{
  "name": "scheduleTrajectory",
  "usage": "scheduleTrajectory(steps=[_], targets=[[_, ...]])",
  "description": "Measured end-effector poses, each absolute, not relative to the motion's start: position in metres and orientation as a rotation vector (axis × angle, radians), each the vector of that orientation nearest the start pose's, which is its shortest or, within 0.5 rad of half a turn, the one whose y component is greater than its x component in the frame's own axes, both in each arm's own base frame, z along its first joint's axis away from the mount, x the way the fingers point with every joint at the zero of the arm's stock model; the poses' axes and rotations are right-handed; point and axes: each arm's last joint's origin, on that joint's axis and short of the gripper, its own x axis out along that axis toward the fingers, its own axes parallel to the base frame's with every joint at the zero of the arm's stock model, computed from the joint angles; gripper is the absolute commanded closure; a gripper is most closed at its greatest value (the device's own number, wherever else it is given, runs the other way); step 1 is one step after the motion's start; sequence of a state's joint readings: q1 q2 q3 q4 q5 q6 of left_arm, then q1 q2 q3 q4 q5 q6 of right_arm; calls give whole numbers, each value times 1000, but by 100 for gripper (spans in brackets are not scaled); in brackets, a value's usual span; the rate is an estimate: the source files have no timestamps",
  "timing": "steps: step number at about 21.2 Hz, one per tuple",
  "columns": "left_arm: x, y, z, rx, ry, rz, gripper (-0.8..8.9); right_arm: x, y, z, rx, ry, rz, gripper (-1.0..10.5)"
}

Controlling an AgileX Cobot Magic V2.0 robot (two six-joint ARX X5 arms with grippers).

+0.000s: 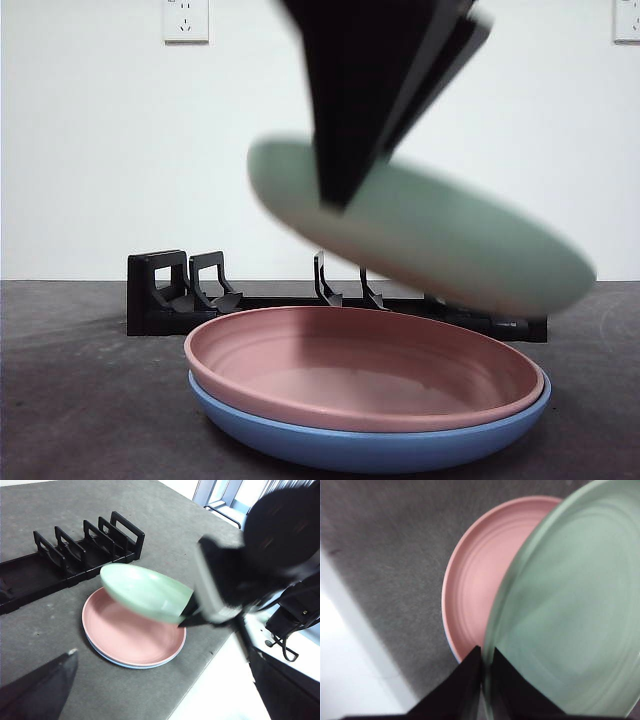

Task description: Place the plate

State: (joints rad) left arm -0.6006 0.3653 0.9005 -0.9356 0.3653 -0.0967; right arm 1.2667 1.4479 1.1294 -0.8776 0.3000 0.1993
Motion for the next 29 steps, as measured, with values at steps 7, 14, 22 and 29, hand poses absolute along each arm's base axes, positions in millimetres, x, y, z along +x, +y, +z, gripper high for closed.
scheduleTrajectory(steps=[7,14,22,29], targets=[[28,-32,337,-39,458,-931,284,98,282,219,-779,990,670,940],[28,-32,337,-39,458,-931,284,92,291,218,-743,944,689,940],[28,-32,337,-39,458,-931,284,91,292,214,-743,962,683,708],[28,-32,337,-39,458,-931,284,89,289,218,-690,1007,681,448]])
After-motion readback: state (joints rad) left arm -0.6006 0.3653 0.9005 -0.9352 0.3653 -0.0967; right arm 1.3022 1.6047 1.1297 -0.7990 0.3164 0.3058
